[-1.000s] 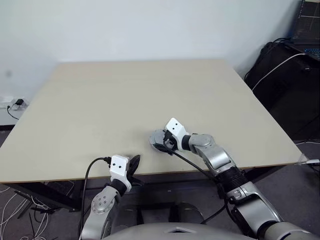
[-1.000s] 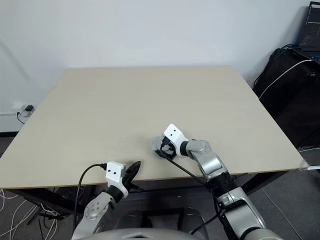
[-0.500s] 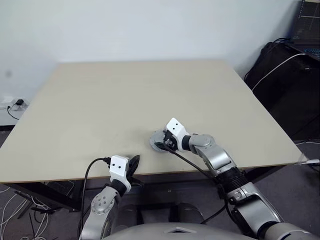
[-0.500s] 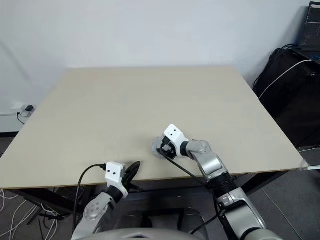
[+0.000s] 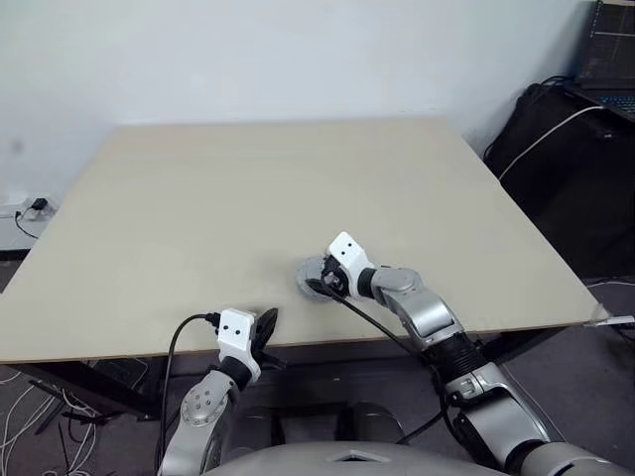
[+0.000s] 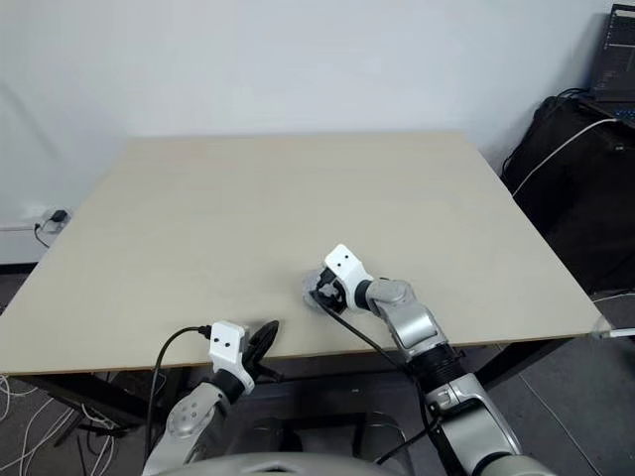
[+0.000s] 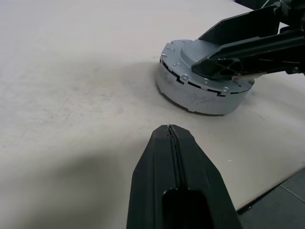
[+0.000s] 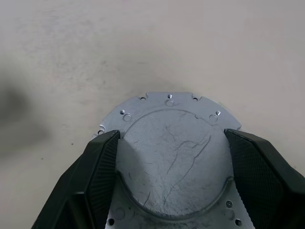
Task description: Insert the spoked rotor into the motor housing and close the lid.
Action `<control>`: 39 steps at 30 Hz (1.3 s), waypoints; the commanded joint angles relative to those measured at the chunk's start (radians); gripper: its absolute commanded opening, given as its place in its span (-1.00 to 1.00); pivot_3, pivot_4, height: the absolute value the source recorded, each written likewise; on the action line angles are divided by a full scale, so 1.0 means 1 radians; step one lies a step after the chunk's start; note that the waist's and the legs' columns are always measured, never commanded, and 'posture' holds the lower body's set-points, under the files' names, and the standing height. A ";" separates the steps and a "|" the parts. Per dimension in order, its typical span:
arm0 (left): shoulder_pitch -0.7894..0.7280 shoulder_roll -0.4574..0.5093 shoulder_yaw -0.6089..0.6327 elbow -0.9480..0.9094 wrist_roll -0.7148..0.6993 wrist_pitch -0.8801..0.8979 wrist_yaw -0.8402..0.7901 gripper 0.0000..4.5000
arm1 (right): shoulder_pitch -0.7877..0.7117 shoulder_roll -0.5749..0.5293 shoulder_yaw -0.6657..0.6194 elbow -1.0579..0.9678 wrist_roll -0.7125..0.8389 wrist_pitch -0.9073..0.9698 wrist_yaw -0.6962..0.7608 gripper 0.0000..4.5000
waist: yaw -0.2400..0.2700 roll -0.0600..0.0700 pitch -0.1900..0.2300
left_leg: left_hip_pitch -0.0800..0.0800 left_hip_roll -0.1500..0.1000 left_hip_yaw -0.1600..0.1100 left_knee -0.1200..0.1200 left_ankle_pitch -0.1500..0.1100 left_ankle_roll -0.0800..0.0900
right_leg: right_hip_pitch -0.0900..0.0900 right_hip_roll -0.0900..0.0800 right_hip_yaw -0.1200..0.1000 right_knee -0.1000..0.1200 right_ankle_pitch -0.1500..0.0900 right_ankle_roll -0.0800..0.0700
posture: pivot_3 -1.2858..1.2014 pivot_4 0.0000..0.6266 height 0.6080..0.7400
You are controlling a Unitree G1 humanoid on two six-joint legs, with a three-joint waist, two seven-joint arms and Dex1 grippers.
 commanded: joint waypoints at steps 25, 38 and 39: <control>0.000 -0.001 -0.006 -0.050 -0.002 -0.008 0.004 -1.00 | -0.062 -0.064 0.051 0.036 -0.050 0.067 0.055 0.42 | 0.001 0.002 -0.002 | 0.000 -0.002 0.000 0.000 0.000 0.001 | 0.001 -0.001 0.000 0.000 0.000 0.000 | 0.03 -1.00 1.00; -0.007 0.006 -0.005 -0.049 -0.001 -0.006 0.000 -1.00 | -0.055 -0.069 0.057 0.047 -0.056 0.079 0.046 0.42 | 0.003 0.004 -0.004 | 0.000 -0.003 0.000 0.000 -0.001 0.002 | 0.001 -0.002 0.000 -0.001 0.000 0.000 | 0.03 -1.00 1.00; -0.011 0.006 -0.005 -0.050 -0.001 -0.003 0.000 -1.00 | -0.053 -0.068 0.059 0.047 -0.057 0.081 0.043 0.42 | 0.003 0.004 -0.004 | 0.000 -0.003 0.000 0.000 -0.001 0.002 | 0.002 -0.002 0.000 -0.001 0.000 0.000 | 0.03 -1.00 1.00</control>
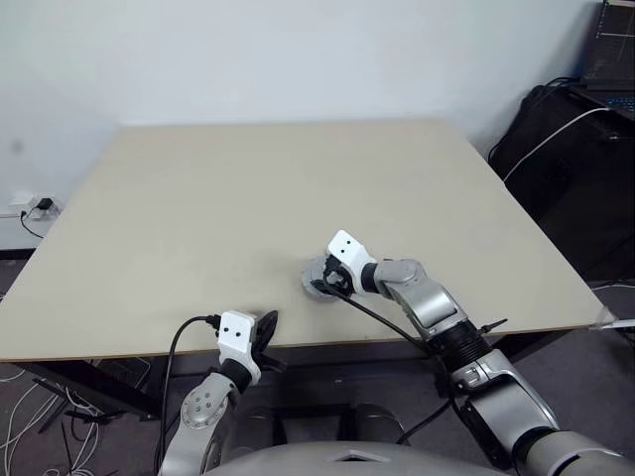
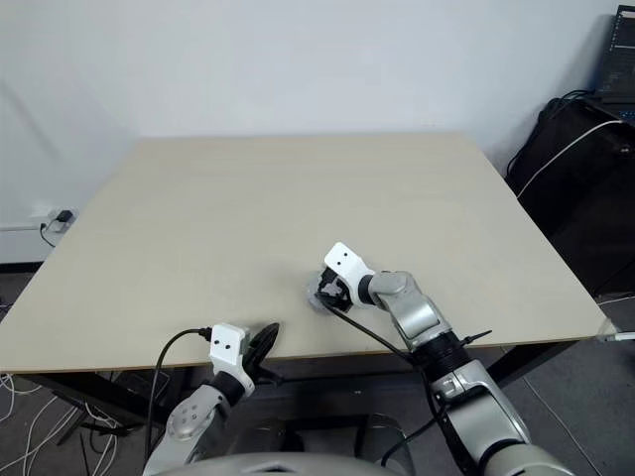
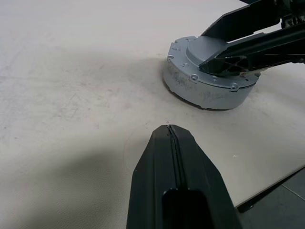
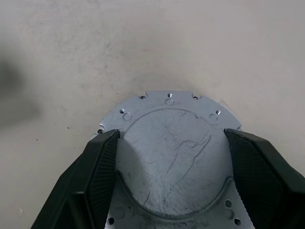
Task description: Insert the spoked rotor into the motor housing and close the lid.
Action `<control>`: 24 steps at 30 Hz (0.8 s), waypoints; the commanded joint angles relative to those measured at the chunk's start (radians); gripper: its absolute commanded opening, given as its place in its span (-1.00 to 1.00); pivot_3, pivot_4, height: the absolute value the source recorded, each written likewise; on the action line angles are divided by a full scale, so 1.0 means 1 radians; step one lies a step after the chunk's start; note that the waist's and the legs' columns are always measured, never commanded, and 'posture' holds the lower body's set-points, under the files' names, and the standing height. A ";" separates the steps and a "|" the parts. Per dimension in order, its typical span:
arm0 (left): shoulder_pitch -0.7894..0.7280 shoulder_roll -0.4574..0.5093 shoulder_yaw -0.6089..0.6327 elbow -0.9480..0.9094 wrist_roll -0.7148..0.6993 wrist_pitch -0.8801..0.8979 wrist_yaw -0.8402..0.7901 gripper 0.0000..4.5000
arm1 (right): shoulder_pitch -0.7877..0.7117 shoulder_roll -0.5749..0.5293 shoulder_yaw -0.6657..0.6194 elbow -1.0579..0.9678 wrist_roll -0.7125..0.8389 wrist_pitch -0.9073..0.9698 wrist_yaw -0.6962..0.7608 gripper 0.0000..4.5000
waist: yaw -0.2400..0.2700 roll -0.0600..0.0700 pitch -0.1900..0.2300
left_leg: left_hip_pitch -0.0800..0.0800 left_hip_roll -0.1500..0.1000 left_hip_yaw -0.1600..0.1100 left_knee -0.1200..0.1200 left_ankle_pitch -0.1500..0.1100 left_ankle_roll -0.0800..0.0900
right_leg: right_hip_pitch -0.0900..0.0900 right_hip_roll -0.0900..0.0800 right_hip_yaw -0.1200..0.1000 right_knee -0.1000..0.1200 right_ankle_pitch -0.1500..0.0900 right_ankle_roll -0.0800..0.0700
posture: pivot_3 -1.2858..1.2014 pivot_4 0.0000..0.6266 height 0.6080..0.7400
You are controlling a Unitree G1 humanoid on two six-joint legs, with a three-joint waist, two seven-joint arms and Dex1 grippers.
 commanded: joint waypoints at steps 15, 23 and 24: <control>-0.439 -0.018 0.061 0.120 -0.089 0.274 -0.037 -1.00 | 0.001 0.010 -0.005 0.033 -0.032 0.042 -0.038 0.42 | -0.002 0.000 -0.001 | 0.011 0.000 -0.001 0.000 0.000 0.001 | 0.012 0.000 -0.001 -0.001 0.000 0.001 | 0.03 -1.00 1.00; -0.622 -0.027 0.106 0.243 -0.213 0.473 -0.132 -1.00 | 0.018 0.009 -0.017 -0.001 -0.027 0.053 -0.051 0.42 | -0.004 -0.001 -0.002 | 0.011 0.000 -0.001 0.000 0.001 0.002 | 0.013 0.001 0.000 -0.001 0.001 0.002 | 0.03 -1.00 1.00; -0.636 -0.024 0.105 0.258 -0.210 0.486 -0.133 -1.00 | 0.021 0.008 -0.018 -0.004 -0.027 0.055 -0.053 0.42 | -0.003 -0.001 -0.002 | 0.011 0.000 -0.001 0.000 0.001 0.002 | 0.013 0.001 0.000 -0.001 0.001 0.002 | 0.03 -1.00 1.00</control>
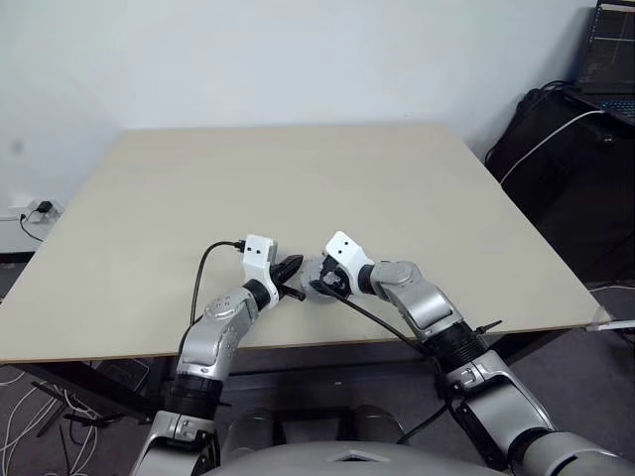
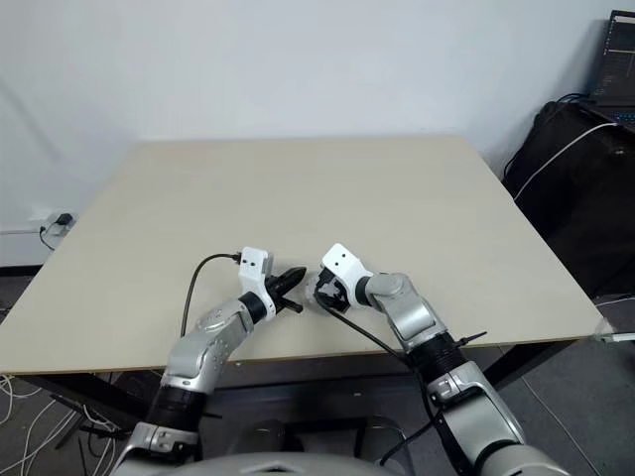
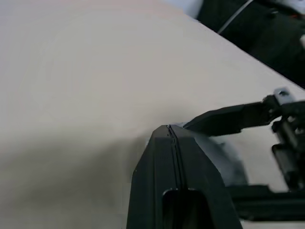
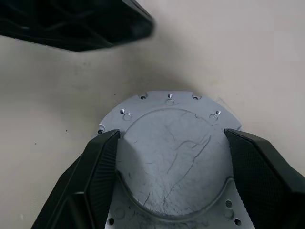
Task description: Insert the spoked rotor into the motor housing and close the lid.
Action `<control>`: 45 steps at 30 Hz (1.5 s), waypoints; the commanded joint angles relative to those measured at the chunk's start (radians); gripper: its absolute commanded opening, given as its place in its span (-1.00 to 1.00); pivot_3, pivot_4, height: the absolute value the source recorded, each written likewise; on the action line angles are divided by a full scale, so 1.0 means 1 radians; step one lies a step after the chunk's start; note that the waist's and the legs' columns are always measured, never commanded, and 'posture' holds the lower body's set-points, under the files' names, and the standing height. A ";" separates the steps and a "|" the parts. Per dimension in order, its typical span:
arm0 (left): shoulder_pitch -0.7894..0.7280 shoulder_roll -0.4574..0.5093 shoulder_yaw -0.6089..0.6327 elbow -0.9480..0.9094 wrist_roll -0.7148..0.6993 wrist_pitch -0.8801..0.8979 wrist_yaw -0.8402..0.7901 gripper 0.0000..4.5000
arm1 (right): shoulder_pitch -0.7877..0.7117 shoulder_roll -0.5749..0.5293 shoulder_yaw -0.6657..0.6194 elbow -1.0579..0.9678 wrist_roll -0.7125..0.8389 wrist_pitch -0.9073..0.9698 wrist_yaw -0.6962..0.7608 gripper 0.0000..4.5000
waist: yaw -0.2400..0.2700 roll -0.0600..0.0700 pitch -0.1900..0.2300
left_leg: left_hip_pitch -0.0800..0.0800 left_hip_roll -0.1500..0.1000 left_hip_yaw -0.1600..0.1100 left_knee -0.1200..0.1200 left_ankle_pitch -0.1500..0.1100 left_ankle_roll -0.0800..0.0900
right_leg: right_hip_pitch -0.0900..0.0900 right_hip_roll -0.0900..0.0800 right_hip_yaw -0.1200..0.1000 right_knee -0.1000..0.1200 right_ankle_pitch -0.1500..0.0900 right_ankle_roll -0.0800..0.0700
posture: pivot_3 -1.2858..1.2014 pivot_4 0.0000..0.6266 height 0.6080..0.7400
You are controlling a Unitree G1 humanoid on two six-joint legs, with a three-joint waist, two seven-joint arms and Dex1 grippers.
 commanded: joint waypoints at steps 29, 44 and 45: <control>-0.060 -0.007 -0.056 0.050 0.023 0.249 -0.029 -1.00 | 0.142 -0.189 -0.037 -0.235 0.039 0.066 0.114 0.99 | 0.012 -0.001 0.000 | -0.001 -0.002 -0.001 0.000 -0.003 0.003 | 0.001 -0.002 0.000 -0.007 0.000 0.001 | 0.03 -1.00 1.00; -0.029 0.000 -0.059 0.031 0.017 0.257 -0.044 -1.00 | 0.146 0.112 -0.551 -0.237 0.383 0.425 -0.228 0.99 | 0.016 -0.003 0.002 | -0.002 -0.002 -0.001 -0.005 -0.004 0.003 | 0.001 -0.001 0.000 -0.013 0.002 0.002 | 0.03 -1.00 1.00; -0.029 0.000 -0.060 0.032 0.018 0.257 -0.046 -1.00 | 0.137 0.131 -0.563 -0.224 0.392 0.452 -0.249 0.99 | 0.016 -0.002 0.002 | -0.003 -0.002 -0.001 -0.005 -0.004 0.003 | 0.001 -0.001 0.000 -0.013 0.002 0.002 | 0.03 -1.00 1.00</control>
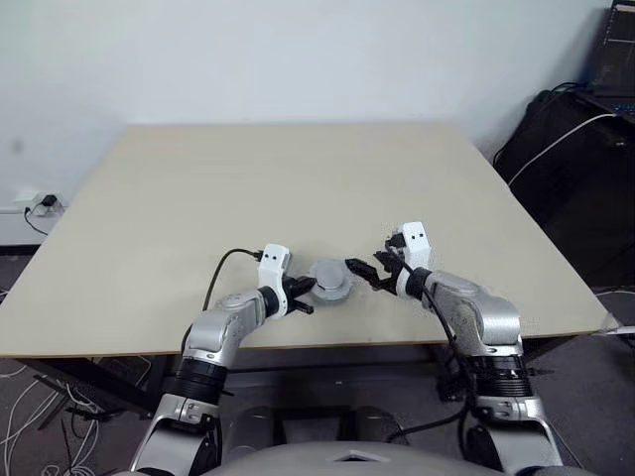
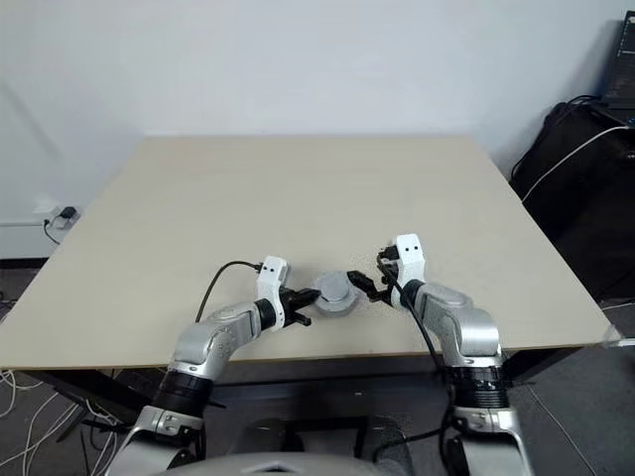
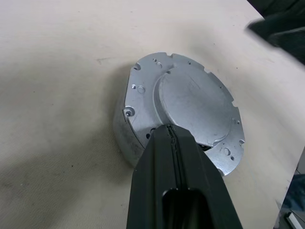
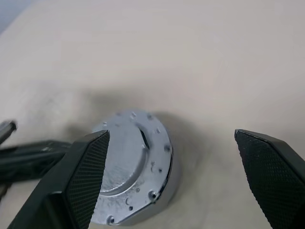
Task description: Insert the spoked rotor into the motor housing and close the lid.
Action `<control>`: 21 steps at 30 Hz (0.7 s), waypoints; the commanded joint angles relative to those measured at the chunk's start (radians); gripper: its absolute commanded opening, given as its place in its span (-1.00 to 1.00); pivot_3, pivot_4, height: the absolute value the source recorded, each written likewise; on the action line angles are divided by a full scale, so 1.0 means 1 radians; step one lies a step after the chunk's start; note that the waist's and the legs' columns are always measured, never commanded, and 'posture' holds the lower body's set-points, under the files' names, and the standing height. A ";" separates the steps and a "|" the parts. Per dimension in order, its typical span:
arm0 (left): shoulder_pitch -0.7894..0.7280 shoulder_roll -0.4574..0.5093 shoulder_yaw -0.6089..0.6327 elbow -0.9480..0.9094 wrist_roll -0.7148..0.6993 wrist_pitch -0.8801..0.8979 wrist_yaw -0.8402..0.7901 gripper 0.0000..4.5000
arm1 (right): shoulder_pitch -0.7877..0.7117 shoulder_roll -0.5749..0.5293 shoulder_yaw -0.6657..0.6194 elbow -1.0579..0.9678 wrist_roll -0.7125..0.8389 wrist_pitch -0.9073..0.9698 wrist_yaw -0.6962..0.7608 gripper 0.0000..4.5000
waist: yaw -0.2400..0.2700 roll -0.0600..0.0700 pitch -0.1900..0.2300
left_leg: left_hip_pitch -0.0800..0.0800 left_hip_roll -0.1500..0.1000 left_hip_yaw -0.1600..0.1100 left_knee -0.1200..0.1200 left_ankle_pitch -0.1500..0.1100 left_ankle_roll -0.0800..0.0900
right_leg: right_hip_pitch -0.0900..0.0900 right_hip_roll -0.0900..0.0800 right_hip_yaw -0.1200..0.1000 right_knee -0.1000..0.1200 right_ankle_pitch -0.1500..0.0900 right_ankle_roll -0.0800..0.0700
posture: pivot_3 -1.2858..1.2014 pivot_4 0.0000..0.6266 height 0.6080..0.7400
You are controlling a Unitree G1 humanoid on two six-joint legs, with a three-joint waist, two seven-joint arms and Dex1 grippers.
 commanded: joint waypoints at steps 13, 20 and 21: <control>0.015 -0.004 -0.010 -0.001 0.004 0.013 0.002 -1.00 | -0.100 0.147 -0.150 0.169 0.183 0.269 -0.123 0.99 | -0.005 0.002 -0.001 | -0.002 0.000 0.000 0.000 0.000 0.000 | -0.001 0.001 0.000 0.000 0.000 0.000 | 0.03 -1.00 1.00; 0.018 -0.004 -0.012 -0.004 0.002 0.013 -0.001 -1.00 | -0.115 0.186 -0.237 0.194 0.289 0.355 -0.087 0.99 | -0.012 0.004 -0.003 | -0.001 0.000 0.000 0.000 0.000 0.000 | -0.001 0.001 0.000 0.000 0.000 0.001 | 0.03 -1.00 1.00; 0.018 -0.003 -0.013 -0.005 0.002 0.014 -0.002 -1.00 | -0.112 0.195 -0.249 0.182 0.310 0.363 -0.080 0.99 | -0.013 0.004 -0.003 | -0.001 0.000 0.000 0.000 0.000 0.000 | -0.001 0.001 0.000 0.000 0.001 0.001 | 0.03 -1.00 1.00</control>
